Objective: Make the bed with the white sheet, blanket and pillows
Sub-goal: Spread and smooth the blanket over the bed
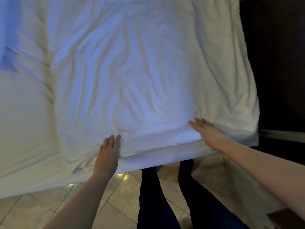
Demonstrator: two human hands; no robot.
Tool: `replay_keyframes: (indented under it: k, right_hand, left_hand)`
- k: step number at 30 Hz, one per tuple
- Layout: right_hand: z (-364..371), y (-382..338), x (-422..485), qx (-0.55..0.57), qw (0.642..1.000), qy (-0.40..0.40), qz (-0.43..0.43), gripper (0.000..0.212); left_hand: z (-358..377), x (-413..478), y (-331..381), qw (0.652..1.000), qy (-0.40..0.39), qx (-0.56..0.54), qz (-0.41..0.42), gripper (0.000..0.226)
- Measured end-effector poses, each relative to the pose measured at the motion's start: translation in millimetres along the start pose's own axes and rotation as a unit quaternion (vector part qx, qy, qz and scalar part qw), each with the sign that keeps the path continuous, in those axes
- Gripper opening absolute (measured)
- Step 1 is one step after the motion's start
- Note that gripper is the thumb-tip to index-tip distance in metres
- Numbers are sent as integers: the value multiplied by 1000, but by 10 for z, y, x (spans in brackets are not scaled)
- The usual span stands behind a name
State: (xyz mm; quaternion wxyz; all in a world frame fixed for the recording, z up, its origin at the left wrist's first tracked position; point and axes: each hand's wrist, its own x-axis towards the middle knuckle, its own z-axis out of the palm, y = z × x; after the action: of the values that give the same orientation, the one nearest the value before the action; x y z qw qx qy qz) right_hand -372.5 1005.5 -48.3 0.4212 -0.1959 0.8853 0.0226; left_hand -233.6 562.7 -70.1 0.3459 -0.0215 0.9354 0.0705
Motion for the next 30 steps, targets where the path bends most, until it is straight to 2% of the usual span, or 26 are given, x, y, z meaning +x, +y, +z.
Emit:
replay_keyframes:
  k: [5, 12, 18, 21, 25, 30]
  right_hand:
    - [-290, -112, -378, -6, 1000, -28, -5, 101]
    - [-785, -354, -1076, 8, 1000, 6, 3, 102]
    - [-888, -433, -1625, 4, 1000, 27, 2, 101]
    - [-846, -424, -1885, -31, 999, 24, 6, 100]
    - [-592, -398, -2325, -57, 998, 13, 6, 97]
    - [65, -291, -2874, -38, 998, -50, -9, 88]
  left_hand:
    - [-425, -374, 98, 999, -32, -35, 25, 94]
    - [-899, -834, 3, 997, -35, 8, 65, 94]
    - [-1149, -1451, 267, 999, -19, 2, 46, 90]
    - [-1080, -1740, 414, 1000, 2, -3, 29, 86]
    - [-909, -2122, 616, 1000, -6, 0, 21, 82]
    - [-520, -2727, 824, 996, -84, -11, 22, 75]
